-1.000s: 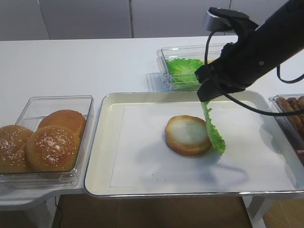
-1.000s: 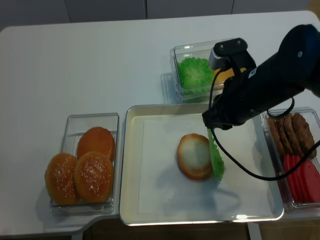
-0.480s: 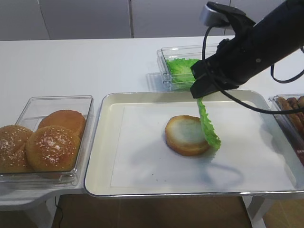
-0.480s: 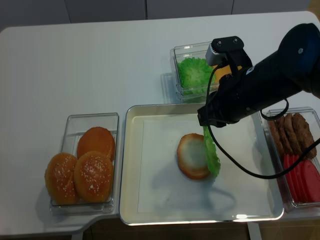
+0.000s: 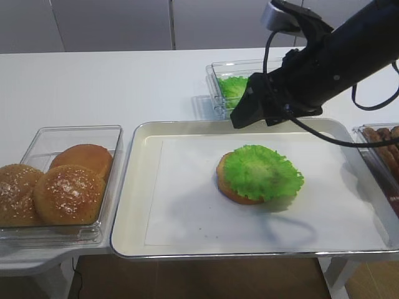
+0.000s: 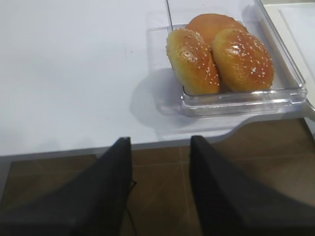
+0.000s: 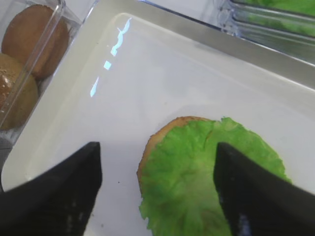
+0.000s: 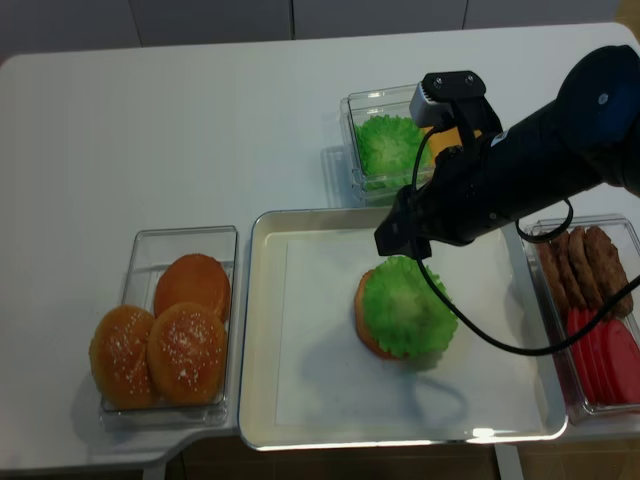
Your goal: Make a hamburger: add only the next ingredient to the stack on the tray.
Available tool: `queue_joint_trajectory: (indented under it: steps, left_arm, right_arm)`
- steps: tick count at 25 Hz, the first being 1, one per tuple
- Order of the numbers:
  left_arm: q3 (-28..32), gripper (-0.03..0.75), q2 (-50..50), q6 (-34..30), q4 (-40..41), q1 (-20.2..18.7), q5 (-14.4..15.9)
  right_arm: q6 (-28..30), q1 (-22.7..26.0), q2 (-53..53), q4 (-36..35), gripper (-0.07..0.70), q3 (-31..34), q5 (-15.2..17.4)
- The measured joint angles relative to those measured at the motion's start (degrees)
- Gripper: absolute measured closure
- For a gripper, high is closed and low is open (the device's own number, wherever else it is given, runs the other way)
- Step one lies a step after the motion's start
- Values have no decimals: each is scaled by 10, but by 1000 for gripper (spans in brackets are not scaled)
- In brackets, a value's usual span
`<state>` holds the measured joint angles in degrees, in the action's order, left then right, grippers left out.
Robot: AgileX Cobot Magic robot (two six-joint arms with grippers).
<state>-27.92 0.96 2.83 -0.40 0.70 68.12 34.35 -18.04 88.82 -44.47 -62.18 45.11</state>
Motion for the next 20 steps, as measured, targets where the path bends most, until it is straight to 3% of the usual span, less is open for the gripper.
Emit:
queue_joint_trajectory:
  steps: [2,6,9,13,20]
  left_arm:
    - [0,416,0,0,0,0,0]
    - [0,416,0,0,0,0,0]
    - [0,416,0,0,0,0,0]
    - [0,417,0,0,0,0,0]
    - [0,416,0,0,0,0,0]
  right_arm:
    - [0,0,0,2,45,0,5]
    - [-32,0,-17,56,34,0,15]
    - [-104,0,-45,147,58,0,24]
    - [-188,0,-84,277,113,0,61]
    - [-237,0,-153,363,153,0,121]
